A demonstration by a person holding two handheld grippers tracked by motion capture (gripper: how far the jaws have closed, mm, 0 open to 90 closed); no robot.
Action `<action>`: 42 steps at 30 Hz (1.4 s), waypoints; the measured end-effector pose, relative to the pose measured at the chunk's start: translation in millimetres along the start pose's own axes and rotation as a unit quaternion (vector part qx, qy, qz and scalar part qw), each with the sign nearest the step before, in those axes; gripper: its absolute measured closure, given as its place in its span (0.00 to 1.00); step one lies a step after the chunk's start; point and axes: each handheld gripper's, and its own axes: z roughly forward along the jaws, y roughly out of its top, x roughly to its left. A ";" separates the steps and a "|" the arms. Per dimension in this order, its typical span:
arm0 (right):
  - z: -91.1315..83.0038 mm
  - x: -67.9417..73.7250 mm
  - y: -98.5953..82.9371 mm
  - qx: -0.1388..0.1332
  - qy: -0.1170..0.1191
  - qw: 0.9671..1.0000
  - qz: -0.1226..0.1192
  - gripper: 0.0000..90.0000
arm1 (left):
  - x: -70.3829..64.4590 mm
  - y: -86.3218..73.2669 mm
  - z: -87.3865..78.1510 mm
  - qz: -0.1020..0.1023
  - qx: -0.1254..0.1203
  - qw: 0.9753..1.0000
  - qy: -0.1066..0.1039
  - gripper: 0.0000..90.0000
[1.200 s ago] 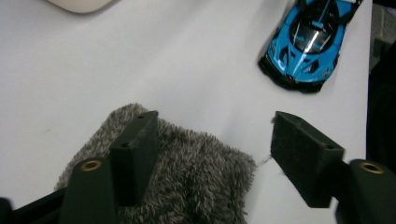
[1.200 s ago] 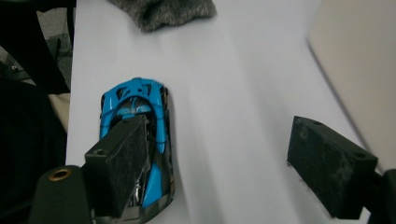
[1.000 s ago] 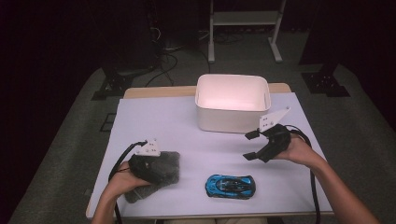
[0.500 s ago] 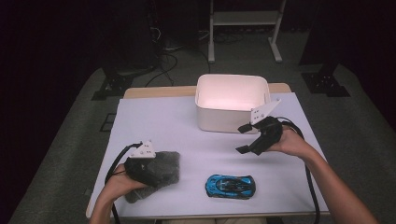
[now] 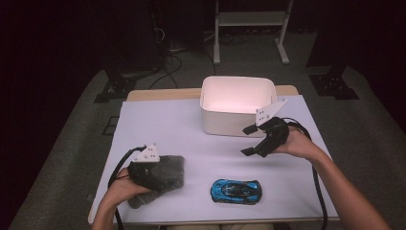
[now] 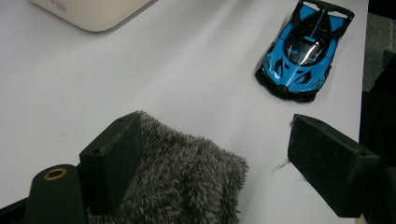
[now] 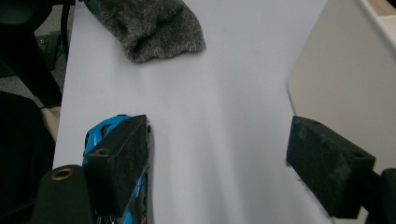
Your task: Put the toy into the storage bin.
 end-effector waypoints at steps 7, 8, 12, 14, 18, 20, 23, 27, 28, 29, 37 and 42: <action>-8.7 -14.2 22.6 0.001 -0.014 1.000 -0.013 0.23 | 1.8 -0.3 -0.5 0.000 -0.006 1.000 0.000 0.19; -9.7 -16.6 25.8 -0.003 -0.012 1.000 -0.011 0.23 | 1.9 -0.4 -0.3 0.001 -0.005 1.000 0.001 0.19; -10.7 -27.6 38.1 -0.001 -0.019 1.000 -0.013 0.24 | 1.4 -0.7 0.4 0.001 -0.004 1.000 0.001 0.19; -9.1 -34.5 43.2 0.005 -0.024 1.000 -0.016 0.25 | 1.2 -0.5 0.2 0.002 -0.005 1.000 -0.001 0.19; -1.1 -49.7 52.5 0.024 -0.031 0.999 -0.017 0.26 | 1.4 -0.8 -0.2 0.002 -0.007 1.000 -0.003 0.19; 3.1 -57.9 56.0 0.032 -0.032 0.999 -0.013 0.28 | 1.5 -1.3 -0.1 0.002 -0.006 1.000 -0.003 0.19; 10.3 -68.9 59.5 0.046 -0.030 0.998 -0.013 0.30 | 2.4 -1.7 0.1 0.002 -0.005 1.000 -0.004 0.19; 16.7 -79.5 61.9 0.045 -0.031 0.998 -0.015 0.36 | 3.0 -1.9 -0.5 0.001 -0.007 1.000 -0.004 0.19; 18.9 -81.6 61.7 0.046 -0.036 0.998 -0.018 0.37 | 3.0 -2.1 -0.5 0.000 -0.007 1.000 -0.004 0.19; 21.1 -84.1 61.0 0.054 -0.036 0.998 -0.016 0.40 | 3.2 -2.2 -0.5 0.001 -0.005 1.000 -0.003 0.19; 32.9 -96.1 56.5 0.089 -0.032 0.995 -0.026 0.79 | 4.1 -4.0 -1.0 -0.004 -0.009 1.000 -0.003 0.19; 37.3 -96.3 57.4 0.104 -0.019 0.994 -0.031 0.95 | 4.2 -3.9 -1.9 -0.004 -0.011 1.000 -0.004 0.19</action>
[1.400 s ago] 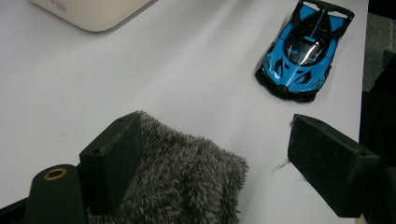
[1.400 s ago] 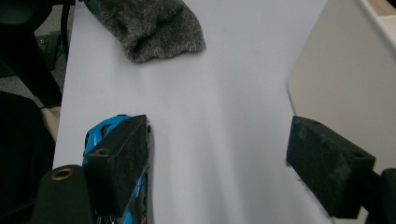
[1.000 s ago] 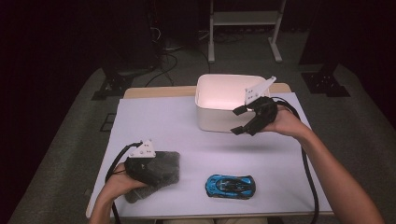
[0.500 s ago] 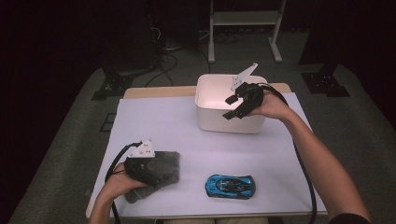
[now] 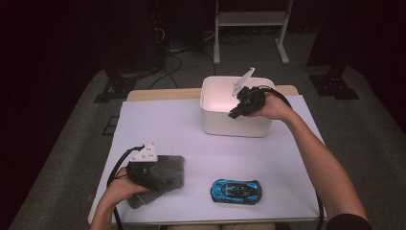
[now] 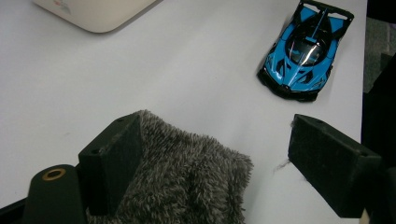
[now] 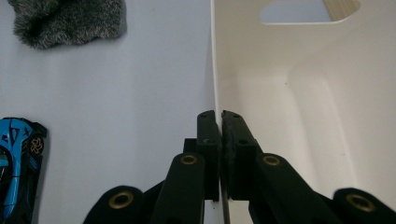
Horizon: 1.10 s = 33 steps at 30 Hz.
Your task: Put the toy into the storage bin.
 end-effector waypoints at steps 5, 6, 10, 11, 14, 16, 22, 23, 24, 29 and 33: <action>-0.1 5.2 1.3 0.007 0.000 1.000 -0.005 0.96 | -0.6 0.2 -0.5 0.002 -0.003 1.000 -0.001 0.19; 0.2 5.8 1.4 0.007 0.003 1.000 -0.007 0.96 | -0.4 0.2 -0.5 0.001 -0.003 1.000 -0.001 0.19; -0.4 9.7 0.8 0.007 0.010 1.000 -0.011 0.96 | 1.0 -1.2 -1.1 -0.002 -0.001 1.000 0.002 0.19; -0.8 10.9 0.7 0.006 0.014 1.000 -0.013 0.96 | 1.0 -1.4 -1.4 -0.003 0.000 1.000 0.002 0.19; -2.6 14.7 0.2 0.004 0.027 1.000 -0.014 0.97 | 0.6 -1.4 -1.7 -0.002 -0.002 1.000 0.002 0.19; -2.7 19.6 0.1 0.004 0.032 0.999 -0.011 0.97 | 0.1 -0.9 -2.1 -0.001 -0.003 1.000 0.002 0.19; -4.4 35.9 -3.9 -0.007 0.043 0.999 -0.009 0.96 | 0.1 -1.3 -3.1 -0.004 -0.004 1.000 0.004 0.19; -4.5 39.2 -4.5 -0.010 0.043 0.999 -0.013 0.96 | 0.0 -1.1 -3.1 -0.001 -0.001 1.000 0.004 0.19; -4.7 42.1 -4.9 -0.011 0.044 0.999 -0.017 0.96 | -0.3 -0.8 -2.8 0.000 -0.001 1.000 0.004 0.20; -6.2 57.5 -5.8 -0.012 0.057 0.998 -0.023 0.96 | -1.1 0.2 -0.7 0.005 0.000 1.000 0.001 0.19; -6.5 68.7 -5.6 -0.015 0.062 0.997 -0.032 0.96 | -2.4 1.2 -0.4 0.009 -0.001 1.000 -0.001 0.19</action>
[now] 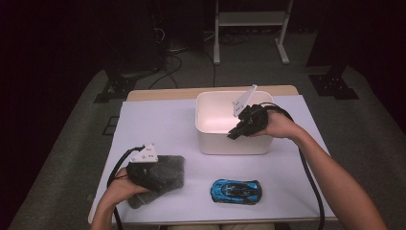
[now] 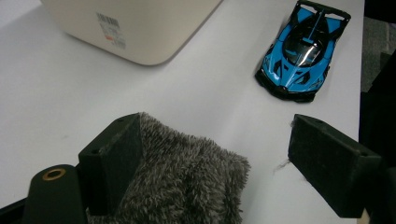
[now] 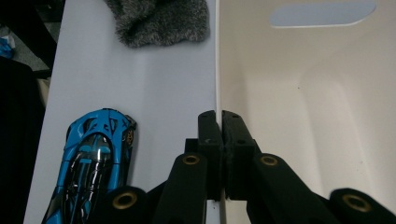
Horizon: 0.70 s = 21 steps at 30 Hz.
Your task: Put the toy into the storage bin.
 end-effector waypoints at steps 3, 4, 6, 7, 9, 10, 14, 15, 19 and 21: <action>0.8 7.6 0.3 -0.002 0.004 1.000 0.000 0.96 | -0.6 0.5 -0.2 0.002 -0.001 1.000 -0.001 0.19; 0.9 10.2 0.3 -0.002 0.005 1.000 -0.002 0.96 | -0.7 0.6 -0.1 0.003 -0.001 1.000 -0.001 0.19; 1.3 14.5 0.6 -0.002 0.010 1.000 -0.005 0.96 | -1.0 0.6 0.9 0.004 -0.001 1.000 -0.002 0.19; 1.6 17.5 1.2 -0.001 0.011 1.000 -0.007 0.96 | -1.2 0.6 1.3 0.005 0.001 1.000 -0.002 0.19; 2.2 22.2 2.9 0.000 0.017 1.000 -0.009 0.96 | -1.3 0.7 1.8 0.005 0.002 1.000 -0.002 0.19; 2.8 24.6 3.7 0.000 0.019 1.000 -0.009 0.96 | -1.5 0.8 1.9 0.006 0.003 1.000 -0.002 0.19; 4.0 29.6 4.6 0.002 0.012 1.000 -0.007 0.95 | -2.4 1.2 2.4 0.007 0.002 1.000 -0.003 0.19; 3.6 29.5 4.0 0.000 0.013 1.000 -0.002 0.92 | -2.5 1.2 2.5 0.008 0.002 1.000 -0.003 0.19; -5.6 31.1 1.5 -0.023 -0.013 0.999 0.020 0.60 | -2.7 1.6 1.6 0.011 -0.002 1.000 -0.001 0.19; -13.6 35.6 0.4 -0.036 -0.024 0.999 0.022 0.52 | -2.6 1.5 1.7 0.011 -0.003 1.000 0.000 0.19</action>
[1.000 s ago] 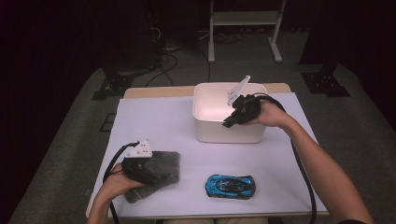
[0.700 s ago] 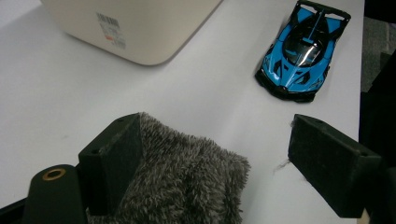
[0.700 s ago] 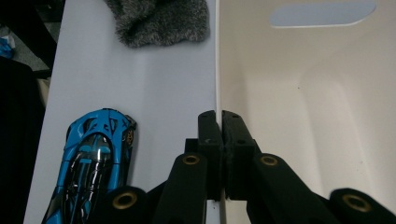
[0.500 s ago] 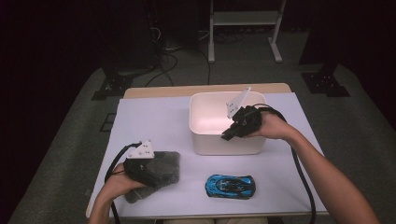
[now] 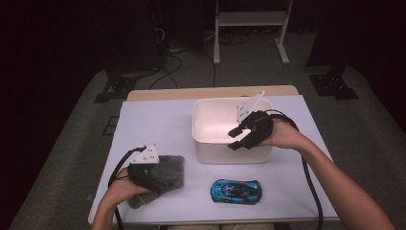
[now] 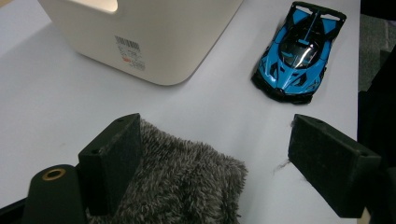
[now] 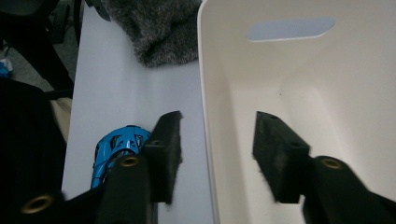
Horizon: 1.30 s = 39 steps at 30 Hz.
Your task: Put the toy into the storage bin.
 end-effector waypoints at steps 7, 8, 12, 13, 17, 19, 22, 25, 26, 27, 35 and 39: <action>-29.3 30.6 -6.2 -0.064 -0.007 0.998 -0.001 0.32 | -0.7 -1.4 0.6 -0.002 0.001 1.000 0.000 0.19; -30.6 36.7 -8.7 -0.069 -0.006 0.998 -0.002 0.30 | -0.8 -1.6 0.5 -0.003 0.000 1.000 0.000 0.19; -24.9 59.9 -21.6 -0.071 0.004 0.997 -0.013 0.27 | -1.8 -1.4 0.8 -0.001 0.001 1.000 0.000 0.18; -21.7 64.5 -25.9 -0.070 0.004 0.997 -0.015 0.26 | -2.2 -1.1 0.7 0.000 0.001 1.000 0.002 0.17; -1.8 76.7 -44.8 -0.058 0.008 0.998 -0.003 0.24 | -2.6 -0.3 0.2 0.000 0.000 1.000 0.002 0.17; 10.4 78.7 -54.1 -0.050 0.016 0.999 0.006 0.23 | -3.0 -0.5 0.3 0.001 -0.001 1.000 0.004 0.17; 27.7 79.0 -66.4 -0.036 0.022 0.999 0.018 0.23 | -2.8 -1.1 0.4 -0.001 0.000 1.000 0.003 0.16; 45.6 79.3 -75.7 -0.018 0.025 0.999 0.028 0.22 | -2.4 -1.5 0.3 0.000 0.001 1.000 0.002 0.16; 50.2 79.8 -77.9 -0.016 0.022 0.999 0.028 0.22 | -2.3 -1.6 0.1 -0.001 0.001 1.000 0.002 0.16; 53.6 80.0 -79.2 -0.015 0.024 0.999 0.029 0.21 | -2.0 -1.7 -0.2 -0.002 0.000 1.000 0.002 0.16; 78.4 83.8 -85.6 0.009 0.017 0.999 0.026 0.20 | -2.5 -2.0 -0.8 -0.002 0.000 1.000 0.001 0.15; 85.4 84.4 -89.1 0.016 0.013 0.999 0.028 0.19 | -2.1 -2.3 -1.4 -0.003 -0.002 1.000 0.001 0.15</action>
